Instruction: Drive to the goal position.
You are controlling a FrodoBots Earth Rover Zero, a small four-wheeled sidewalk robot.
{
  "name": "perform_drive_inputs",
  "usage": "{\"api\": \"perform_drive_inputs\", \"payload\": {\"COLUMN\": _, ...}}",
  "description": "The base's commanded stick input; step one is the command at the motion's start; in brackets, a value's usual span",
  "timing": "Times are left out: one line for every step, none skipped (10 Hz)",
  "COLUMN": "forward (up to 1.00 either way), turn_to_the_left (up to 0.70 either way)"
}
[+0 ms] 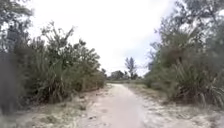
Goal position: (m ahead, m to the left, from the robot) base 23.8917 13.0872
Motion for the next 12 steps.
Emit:
{"api": "perform_drive_inputs", "payload": {"forward": 0.85, "turn_to_the_left": 0.00}}
{"api": "perform_drive_inputs", "payload": {"forward": 0.85, "turn_to_the_left": 0.00}}
{"api": "perform_drive_inputs", "payload": {"forward": 0.85, "turn_to_the_left": 0.00}}
{"api": "perform_drive_inputs", "payload": {"forward": 0.85, "turn_to_the_left": 0.00}}
{"api": "perform_drive_inputs", "payload": {"forward": 0.85, "turn_to_the_left": -0.21}}
{"api": "perform_drive_inputs", "payload": {"forward": 0.85, "turn_to_the_left": -0.09}}
{"api": "perform_drive_inputs", "payload": {"forward": 0.85, "turn_to_the_left": 0.00}}
{"api": "perform_drive_inputs", "payload": {"forward": 0.85, "turn_to_the_left": 0.00}}
{"api": "perform_drive_inputs", "payload": {"forward": 0.85, "turn_to_the_left": 0.00}}
{"api": "perform_drive_inputs", "payload": {"forward": 0.85, "turn_to_the_left": 0.00}}
{"api": "perform_drive_inputs", "payload": {"forward": 0.85, "turn_to_the_left": 0.00}}
{"api": "perform_drive_inputs", "payload": {"forward": 0.85, "turn_to_the_left": 0.00}}
